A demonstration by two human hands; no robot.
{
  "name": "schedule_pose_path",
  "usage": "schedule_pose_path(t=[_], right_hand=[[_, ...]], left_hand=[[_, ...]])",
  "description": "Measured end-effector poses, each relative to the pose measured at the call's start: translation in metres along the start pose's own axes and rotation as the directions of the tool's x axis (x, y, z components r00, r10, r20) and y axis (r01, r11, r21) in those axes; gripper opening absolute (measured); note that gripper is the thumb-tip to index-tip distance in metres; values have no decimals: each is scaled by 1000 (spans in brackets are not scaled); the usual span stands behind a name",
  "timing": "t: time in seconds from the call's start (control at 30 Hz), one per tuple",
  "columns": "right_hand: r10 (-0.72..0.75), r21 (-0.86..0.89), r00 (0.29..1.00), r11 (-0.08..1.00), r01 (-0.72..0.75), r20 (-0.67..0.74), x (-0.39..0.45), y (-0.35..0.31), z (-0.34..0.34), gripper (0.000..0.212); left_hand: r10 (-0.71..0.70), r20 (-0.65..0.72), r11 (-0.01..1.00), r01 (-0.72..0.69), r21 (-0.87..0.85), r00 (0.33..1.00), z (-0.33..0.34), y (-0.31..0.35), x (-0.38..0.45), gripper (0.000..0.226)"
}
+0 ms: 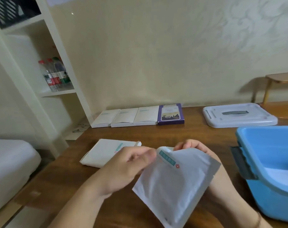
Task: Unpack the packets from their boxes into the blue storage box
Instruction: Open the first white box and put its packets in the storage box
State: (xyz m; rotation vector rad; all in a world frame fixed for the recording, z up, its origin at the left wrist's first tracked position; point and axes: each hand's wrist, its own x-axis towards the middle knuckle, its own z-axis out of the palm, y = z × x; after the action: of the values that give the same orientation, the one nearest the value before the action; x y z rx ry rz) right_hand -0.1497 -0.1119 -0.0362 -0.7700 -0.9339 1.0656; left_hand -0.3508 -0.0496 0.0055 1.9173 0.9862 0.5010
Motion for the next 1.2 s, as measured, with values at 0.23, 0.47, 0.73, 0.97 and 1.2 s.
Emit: schedule_pose_path(t=[0.23,0.47,0.73,0.97,1.2], right_hand=[[104,137,980,987,-81,-169,-23,-12,2,22],[-18,-383,981,922,-60,-195,-72,-21,3,37],[-449,-786,883,592,180,-136,-92,-146,-74,32],[57,-891,969,382,-244,-241,-45,-224,-191,26],[497,-922,810,47,-384,-312,-8,-179,-215,24]], left_hand=[[-13,33,922,25,-387,999,28,21,8,30],[31,-265,753,-197,-628,964,55,29,9,28],[560,-175,717,-579,-389,810,74,99,47,67],[534,74,840,-539,70,842,137,149,130,46],[506,265,704,-571,422,821,162,140,155,19]])
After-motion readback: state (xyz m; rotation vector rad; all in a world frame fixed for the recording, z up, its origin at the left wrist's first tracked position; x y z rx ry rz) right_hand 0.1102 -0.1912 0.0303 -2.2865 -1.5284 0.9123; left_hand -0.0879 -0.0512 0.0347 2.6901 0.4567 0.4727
